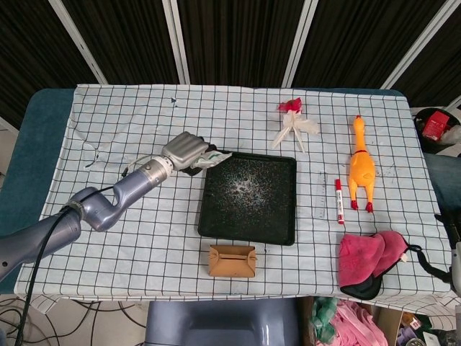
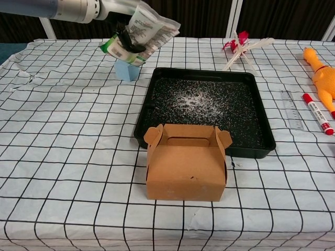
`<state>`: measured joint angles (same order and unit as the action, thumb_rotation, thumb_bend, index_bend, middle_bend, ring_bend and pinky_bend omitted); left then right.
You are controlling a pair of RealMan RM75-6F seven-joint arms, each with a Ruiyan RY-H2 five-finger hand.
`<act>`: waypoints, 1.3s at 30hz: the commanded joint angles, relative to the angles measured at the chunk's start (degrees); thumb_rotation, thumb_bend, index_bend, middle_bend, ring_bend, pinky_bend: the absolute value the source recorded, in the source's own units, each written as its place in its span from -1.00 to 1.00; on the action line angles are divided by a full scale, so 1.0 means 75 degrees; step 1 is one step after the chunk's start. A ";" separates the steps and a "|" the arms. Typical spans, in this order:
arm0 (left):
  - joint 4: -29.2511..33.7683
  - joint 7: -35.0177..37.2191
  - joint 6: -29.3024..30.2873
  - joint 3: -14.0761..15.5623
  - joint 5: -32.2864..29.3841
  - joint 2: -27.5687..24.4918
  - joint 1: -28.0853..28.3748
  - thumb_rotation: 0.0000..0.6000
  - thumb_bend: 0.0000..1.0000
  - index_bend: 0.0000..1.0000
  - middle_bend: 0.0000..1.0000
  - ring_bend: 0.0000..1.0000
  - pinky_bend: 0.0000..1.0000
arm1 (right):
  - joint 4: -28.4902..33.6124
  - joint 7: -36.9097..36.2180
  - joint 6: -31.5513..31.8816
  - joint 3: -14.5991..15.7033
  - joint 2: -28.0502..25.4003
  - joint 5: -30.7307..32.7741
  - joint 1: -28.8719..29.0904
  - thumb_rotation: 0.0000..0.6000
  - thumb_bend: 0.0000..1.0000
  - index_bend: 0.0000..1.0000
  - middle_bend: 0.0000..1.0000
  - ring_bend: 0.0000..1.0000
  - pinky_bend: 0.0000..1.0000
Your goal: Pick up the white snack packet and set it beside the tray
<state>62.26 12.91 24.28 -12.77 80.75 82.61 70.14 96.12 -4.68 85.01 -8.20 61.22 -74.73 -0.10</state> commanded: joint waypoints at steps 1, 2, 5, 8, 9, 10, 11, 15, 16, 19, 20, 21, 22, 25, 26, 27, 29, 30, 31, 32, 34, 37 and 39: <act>0.0023 -0.0246 -0.0243 0.0005 -0.0180 -0.0011 0.0244 1.00 0.25 -0.28 -0.13 -0.38 -0.09 | 0.0007 -0.0011 0.0009 -0.0004 -0.0010 0.0014 -0.0013 1.00 -0.50 -0.63 -0.85 -0.64 -0.43; 0.0008 -0.0291 -0.0275 0.0004 -0.0213 0.0003 0.0290 1.00 0.26 -0.27 -0.12 -0.36 -0.08 | 0.0011 -0.0013 0.0020 -0.0010 -0.0012 0.0021 -0.0020 1.00 -0.50 -0.62 -0.85 -0.64 -0.43; -0.0042 -0.0517 -0.0503 0.0047 -0.0266 0.0018 0.0522 1.00 0.31 -0.22 -0.08 -0.33 -0.06 | 0.0020 -0.0029 0.0034 -0.0026 -0.0019 0.0060 -0.0040 1.00 -0.50 -0.62 -0.85 -0.64 -0.43; -0.0084 -0.0704 -0.0802 0.0100 -0.0315 -0.0008 0.0743 1.00 0.32 -0.17 -0.05 -0.32 -0.05 | 0.0023 -0.0041 0.0043 -0.0035 -0.0027 0.0078 -0.0052 1.00 -0.51 -0.62 -0.85 -0.64 -0.43; -0.0093 -0.0816 -0.0941 0.0139 -0.0325 -0.0032 0.0849 1.00 0.33 -0.16 -0.04 -0.31 -0.05 | 0.0024 -0.0042 0.0050 -0.0040 -0.0031 0.0080 -0.0056 1.00 -0.51 -0.62 -0.85 -0.64 -0.43; -0.0098 -0.0870 -0.1019 0.0160 -0.0334 -0.0046 0.0904 1.00 0.33 -0.14 -0.04 -0.31 -0.05 | 0.0023 -0.0042 0.0052 -0.0041 -0.0032 0.0083 -0.0059 1.00 -0.51 -0.62 -0.85 -0.64 -0.43; -0.0098 -0.0967 -0.1183 0.0196 -0.0369 -0.0080 0.1014 1.00 0.33 -0.13 -0.04 -0.30 -0.05 | 0.0021 -0.0044 0.0054 -0.0043 -0.0034 0.0088 -0.0063 1.00 -0.50 -0.62 -0.85 -0.64 -0.43; -0.0111 -0.1218 -0.1707 0.0303 -0.0538 -0.0184 0.1357 1.00 0.34 -0.11 -0.03 -0.30 -0.05 | 0.0015 -0.0050 0.0058 -0.0054 -0.0036 0.0111 -0.0073 1.00 -0.50 -0.61 -0.85 -0.64 -0.43; -0.0112 -0.1251 -0.1780 0.0317 -0.0573 -0.0197 0.1412 1.00 0.34 -0.10 -0.03 -0.30 -0.05 | 0.0013 -0.0053 0.0059 -0.0057 -0.0037 0.0115 -0.0076 1.00 -0.50 -0.61 -0.85 -0.64 -0.43; -0.0166 -0.1432 -0.2082 0.0422 -0.0711 -0.0237 0.1683 1.00 0.34 -0.09 -0.03 -0.30 -0.05 | 0.0012 -0.0073 0.0057 -0.0069 -0.0043 0.0145 -0.0086 1.00 -0.50 -0.61 -0.85 -0.64 -0.43; -0.0192 -0.1484 -0.2125 0.0456 -0.0746 -0.0233 0.1751 1.00 0.34 -0.09 -0.03 -0.30 -0.05 | 0.0013 -0.0077 0.0058 -0.0071 -0.0045 0.0150 -0.0090 1.00 -0.50 -0.61 -0.85 -0.64 -0.43; -0.0228 -0.1535 -0.2168 0.0495 -0.0780 -0.0221 0.1818 1.00 0.34 -0.09 -0.03 -0.30 -0.05 | 0.0012 -0.0081 0.0059 -0.0074 -0.0047 0.0154 -0.0093 1.00 -0.50 -0.61 -0.85 -0.64 -0.43; -0.0267 -0.1578 -0.2237 0.0541 -0.0821 -0.0210 0.1890 1.00 0.34 -0.08 -0.03 -0.30 -0.05 | 0.0015 -0.0085 0.0060 -0.0076 -0.0048 0.0157 -0.0095 1.00 -0.50 -0.61 -0.85 -0.64 -0.43; -0.0379 -0.1706 -0.2370 0.0686 -0.0919 -0.0155 0.2095 1.00 0.34 -0.08 -0.03 -0.30 -0.05 | 0.0013 -0.0086 0.0056 -0.0081 -0.0051 0.0164 -0.0098 1.00 -0.50 -0.61 -0.85 -0.64 -0.43; -0.0416 -0.1745 -0.2412 0.0739 -0.0950 -0.0138 0.2161 1.00 0.34 -0.08 -0.03 -0.30 -0.05 | 0.0012 -0.0089 0.0056 -0.0085 -0.0051 0.0169 -0.0099 1.00 -0.50 -0.61 -0.85 -0.64 -0.43; -0.0449 -0.1776 -0.2429 0.0786 -0.0983 -0.0117 0.2219 1.00 0.35 -0.08 -0.03 -0.30 -0.05 | 0.0010 -0.0093 0.0057 -0.0088 -0.0051 0.0170 -0.0100 1.00 -0.50 -0.61 -0.85 -0.64 -0.43; -0.0512 -0.1830 -0.2422 0.0877 -0.1048 -0.0066 0.2303 1.00 0.35 -0.06 -0.02 -0.30 -0.05 | 0.0010 -0.0098 0.0061 -0.0093 -0.0051 0.0177 -0.0105 1.00 -0.50 -0.61 -0.85 -0.64 -0.43; -0.0537 -0.1849 -0.2425 0.0923 -0.1086 -0.0043 0.2341 1.00 0.35 -0.05 -0.02 -0.30 -0.05 | 0.0009 -0.0102 0.0063 -0.0095 -0.0050 0.0179 -0.0108 1.00 -0.50 -0.61 -0.85 -0.64 -0.43; -0.0557 -0.1866 -0.2426 0.0968 -0.1123 -0.0021 0.2375 1.00 0.35 -0.04 -0.02 -0.30 -0.05 | 0.0008 -0.0103 0.0066 -0.0096 -0.0051 0.0180 -0.0110 1.00 -0.50 -0.61 -0.85 -0.64 -0.43; -0.0579 -0.1887 -0.2413 0.1013 -0.1154 0.0003 0.2406 1.00 0.35 -0.04 -0.02 -0.30 -0.05 | 0.0007 -0.0103 0.0067 -0.0096 -0.0052 0.0178 -0.0112 1.00 -0.50 -0.61 -0.85 -0.64 -0.43; -0.0652 -0.1956 -0.2398 0.1117 -0.1191 0.0060 0.2476 1.00 0.35 -0.03 -0.01 -0.30 -0.05 | 0.0010 -0.0110 0.0065 -0.0096 -0.0053 0.0182 -0.0117 1.00 -0.50 -0.61 -0.85 -0.64 -0.43; -0.0765 -0.2082 -0.2401 0.1285 -0.1224 0.0145 0.2595 1.00 0.35 -0.02 -0.01 -0.30 -0.05 | 0.0018 -0.0114 0.0072 -0.0102 -0.0058 0.0187 -0.0125 1.00 -0.50 -0.61 -0.85 -0.64 -0.43; -0.0810 -0.2163 -0.2381 0.1379 -0.1243 0.0183 0.2675 1.00 0.35 0.00 -0.01 -0.30 -0.05 | 0.0019 -0.0116 0.0090 -0.0109 -0.0058 0.0190 -0.0133 1.00 -0.50 -0.61 -0.85 -0.64 -0.43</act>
<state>56.36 -3.13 6.35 -2.61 71.53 83.82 90.01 96.26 -5.56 85.69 -9.02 60.78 -73.30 -1.11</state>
